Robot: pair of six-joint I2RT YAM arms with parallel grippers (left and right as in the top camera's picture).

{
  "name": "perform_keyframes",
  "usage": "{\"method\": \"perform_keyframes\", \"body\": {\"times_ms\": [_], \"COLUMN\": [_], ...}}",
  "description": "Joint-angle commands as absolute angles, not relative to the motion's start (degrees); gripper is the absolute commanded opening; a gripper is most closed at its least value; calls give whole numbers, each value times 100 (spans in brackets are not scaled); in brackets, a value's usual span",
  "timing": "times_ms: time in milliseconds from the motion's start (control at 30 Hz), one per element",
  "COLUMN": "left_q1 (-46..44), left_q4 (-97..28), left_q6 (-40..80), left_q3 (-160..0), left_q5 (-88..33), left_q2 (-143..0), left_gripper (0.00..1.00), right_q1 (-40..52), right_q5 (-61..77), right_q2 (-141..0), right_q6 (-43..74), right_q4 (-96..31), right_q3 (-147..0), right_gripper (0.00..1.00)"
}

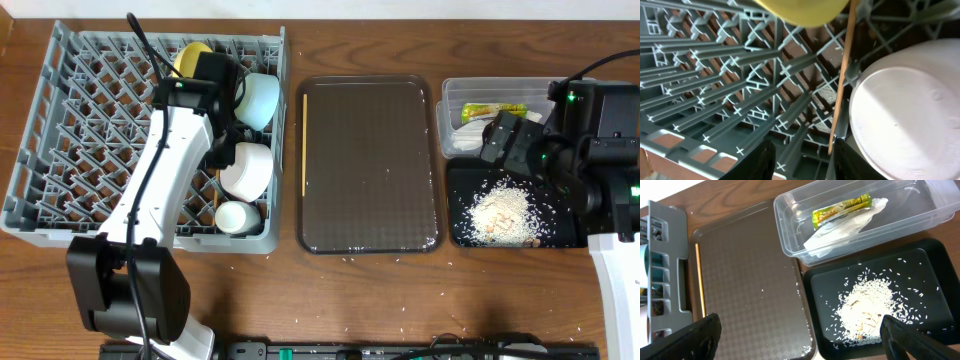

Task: Sort waste into correct bins and load items into the dishwasher
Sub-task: 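Move left gripper to second chopstick on tray and grasp it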

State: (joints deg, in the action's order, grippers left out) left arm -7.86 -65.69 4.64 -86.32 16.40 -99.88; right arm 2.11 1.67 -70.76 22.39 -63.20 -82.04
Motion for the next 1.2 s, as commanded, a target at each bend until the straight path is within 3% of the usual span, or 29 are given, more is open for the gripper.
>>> {"method": "perform_keyframes", "body": {"times_ms": [0,167,300,567,800,1167], "left_q1": [-884,-1406,-2099,-2976,-2980,-2853], "left_q4": [-6541,-5916,-5424,-4921,-4532,-4071], "left_q6": [475,478,725,1385,1382,1059], "left_q3": [-9371,-9762,-9717,-9686,-9686,-9653], "left_q5": [1011,-377,-447,829,1459,1723], "left_q2": [-9931,-9929,-10123,-11345,-12206,-12442], "left_gripper": [39,38,37,38,38,39], "right_q1": [152,152,152,152,152,152], "right_q5": [132,132,132,132,132,132], "right_q2": [-7057,-7057,-7057,-7057,-7057,-7057], "right_q6": [2290,2290,2290,2290,2290,2290], "right_q4": [-6322,-6322,-6322,-6322,-6322,-6322], "right_q3": [-8226,-8226,-8226,-8226,-8226,-8226], "right_gripper": [99,99,99,99,99,99]}}
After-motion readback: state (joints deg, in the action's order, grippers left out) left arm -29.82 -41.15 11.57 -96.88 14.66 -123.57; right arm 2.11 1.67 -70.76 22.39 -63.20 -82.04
